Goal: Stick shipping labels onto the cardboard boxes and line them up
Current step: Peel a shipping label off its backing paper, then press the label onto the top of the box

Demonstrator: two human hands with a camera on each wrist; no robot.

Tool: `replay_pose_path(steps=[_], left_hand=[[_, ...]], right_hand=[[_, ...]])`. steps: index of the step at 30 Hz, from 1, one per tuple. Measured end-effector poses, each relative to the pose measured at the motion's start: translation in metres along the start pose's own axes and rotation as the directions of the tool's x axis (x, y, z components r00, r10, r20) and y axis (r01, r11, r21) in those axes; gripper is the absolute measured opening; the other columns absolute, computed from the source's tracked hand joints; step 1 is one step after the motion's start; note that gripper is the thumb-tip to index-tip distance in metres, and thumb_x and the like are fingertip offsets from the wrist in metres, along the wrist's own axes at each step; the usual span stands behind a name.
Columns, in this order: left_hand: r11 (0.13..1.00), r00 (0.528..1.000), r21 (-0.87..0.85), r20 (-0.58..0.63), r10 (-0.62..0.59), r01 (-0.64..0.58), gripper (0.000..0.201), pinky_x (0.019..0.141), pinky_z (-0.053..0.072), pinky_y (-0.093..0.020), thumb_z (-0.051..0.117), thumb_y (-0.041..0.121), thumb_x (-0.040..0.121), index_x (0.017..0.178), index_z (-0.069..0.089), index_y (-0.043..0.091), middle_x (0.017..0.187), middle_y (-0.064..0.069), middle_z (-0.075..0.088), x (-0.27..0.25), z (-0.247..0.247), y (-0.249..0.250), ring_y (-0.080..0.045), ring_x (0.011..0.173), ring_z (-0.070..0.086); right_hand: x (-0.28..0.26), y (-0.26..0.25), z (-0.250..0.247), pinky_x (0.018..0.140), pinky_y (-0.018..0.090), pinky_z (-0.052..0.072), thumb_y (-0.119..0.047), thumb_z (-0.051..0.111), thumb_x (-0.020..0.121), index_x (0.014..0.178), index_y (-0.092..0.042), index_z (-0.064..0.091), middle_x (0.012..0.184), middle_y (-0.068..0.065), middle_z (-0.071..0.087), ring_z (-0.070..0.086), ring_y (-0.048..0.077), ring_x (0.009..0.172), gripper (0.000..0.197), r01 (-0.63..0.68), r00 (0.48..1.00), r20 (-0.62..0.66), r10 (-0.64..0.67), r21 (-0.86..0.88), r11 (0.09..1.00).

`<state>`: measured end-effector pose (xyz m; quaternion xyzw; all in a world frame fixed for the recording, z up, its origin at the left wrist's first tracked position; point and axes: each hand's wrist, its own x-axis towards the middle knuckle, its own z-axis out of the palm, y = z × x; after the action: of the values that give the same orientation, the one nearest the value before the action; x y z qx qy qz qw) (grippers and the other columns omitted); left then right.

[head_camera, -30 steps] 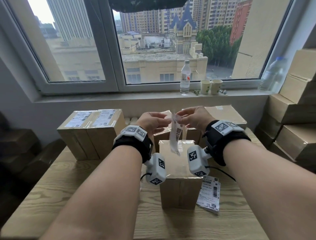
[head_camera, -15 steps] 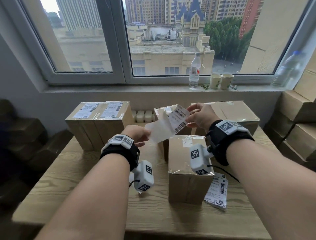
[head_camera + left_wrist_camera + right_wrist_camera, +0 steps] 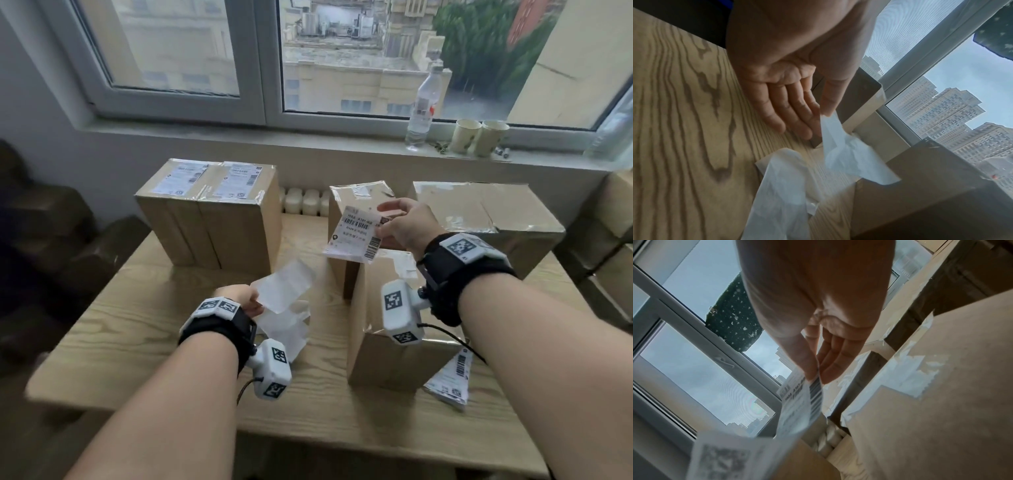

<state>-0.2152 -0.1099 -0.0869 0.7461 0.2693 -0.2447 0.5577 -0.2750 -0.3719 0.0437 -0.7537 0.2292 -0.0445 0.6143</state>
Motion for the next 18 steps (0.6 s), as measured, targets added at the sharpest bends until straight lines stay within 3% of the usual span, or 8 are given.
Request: replay_pose_path(steps=[4, 6, 8, 11, 14, 16, 18], left_hand=[[0.997, 0.999, 0.076, 0.048, 0.015, -0.019, 0.038, 0.025, 0.034, -0.014, 0.039, 0.007, 0.099, 0.062, 0.040, 0.010, 0.047, -0.005, 0.043, 0.011, 0.003, -0.004, -0.013, 0.044, 0.051], [0.997, 1.000, 0.075, 0.029, 0.011, -0.014, 0.034, 0.042, 0.040, -0.023, 0.048, 0.009, 0.096, 0.063, 0.041, 0.013, 0.061, -0.003, 0.042, 0.012, 0.005, 0.000, -0.014, 0.051, 0.042], [0.980, 0.997, 0.183, -0.027, 0.078, -0.072, 0.034, 0.053, 0.037, -0.021, 0.058, 0.011, 0.092, 0.063, 0.042, 0.016, 0.067, 0.001, 0.042, 0.006, 0.006, 0.006, -0.011, 0.056, 0.040], [0.939, 0.977, 0.289, -0.050, 0.208, -0.185, 0.038, 0.052, 0.032, -0.015, 0.060, 0.013, 0.090, 0.060, 0.038, 0.018, 0.066, 0.002, 0.040, -0.012, 0.011, 0.026, -0.010, 0.057, 0.038], [0.952, 0.969, 0.185, 0.013, 0.247, -0.245, 0.027, 0.049, 0.036, -0.024, 0.060, 0.011, 0.089, 0.063, 0.049, 0.012, 0.070, -0.004, 0.051, -0.034, 0.025, 0.055, -0.018, 0.058, 0.046], [0.953, 0.953, 0.075, 0.098, 0.286, -0.293, 0.017, 0.049, 0.035, -0.023, 0.063, 0.011, 0.088, 0.071, 0.061, 0.007, 0.069, -0.005, 0.059, -0.054, 0.038, 0.074, -0.015, 0.055, 0.048], [0.921, 0.910, 0.090, 0.213, 0.355, -0.380, 0.011, 0.055, 0.041, -0.024, 0.070, 0.021, 0.086, 0.082, 0.071, 0.011, 0.074, 0.000, 0.068, -0.075, 0.052, 0.087, -0.010, 0.060, 0.054]], right_hand=[[0.004, 0.004, 0.001, 0.083, 0.045, 0.057, 0.022, 0.057, 0.079, 0.106, -0.006, 0.056, 0.100, 0.019, 0.064, 0.065, 0.035, 0.103, 0.040, -0.023, 1.000, -0.001, 0.023, -0.002, 1.000], [0.003, 0.006, 0.000, 0.084, 0.043, 0.056, 0.023, 0.056, 0.079, 0.111, -0.004, 0.056, 0.107, 0.021, 0.064, 0.064, 0.034, 0.104, 0.042, -0.031, 1.000, 0.003, 0.031, -0.001, 1.000], [0.002, 0.006, -0.002, 0.087, 0.044, 0.056, 0.022, 0.055, 0.080, 0.113, -0.004, 0.056, 0.112, 0.023, 0.063, 0.064, 0.035, 0.105, 0.042, -0.034, 0.999, 0.007, 0.034, -0.007, 0.999], [-0.003, 0.004, -0.006, 0.088, 0.045, 0.055, 0.021, 0.055, 0.082, 0.116, -0.003, 0.056, 0.112, 0.023, 0.064, 0.065, 0.035, 0.104, 0.042, -0.034, 0.999, 0.020, 0.034, -0.003, 0.999], [-0.007, -0.001, -0.013, 0.086, 0.045, 0.056, 0.021, 0.054, 0.082, 0.119, -0.001, 0.054, 0.113, 0.023, 0.063, 0.065, 0.035, 0.103, 0.043, -0.022, 0.999, 0.029, 0.022, 0.009, 1.000], [-0.012, -0.004, -0.019, 0.084, 0.044, 0.057, 0.021, 0.055, 0.082, 0.119, -0.002, 0.055, 0.106, 0.018, 0.064, 0.065, 0.034, 0.101, 0.044, -0.020, 0.999, 0.032, 0.019, 0.020, 1.000], [-0.015, -0.005, -0.027, 0.074, 0.039, 0.059, 0.021, 0.056, 0.082, 0.119, -0.003, 0.055, 0.092, 0.010, 0.062, 0.067, 0.029, 0.089, 0.044, -0.006, 1.000, 0.025, 0.005, 0.032, 0.999]])
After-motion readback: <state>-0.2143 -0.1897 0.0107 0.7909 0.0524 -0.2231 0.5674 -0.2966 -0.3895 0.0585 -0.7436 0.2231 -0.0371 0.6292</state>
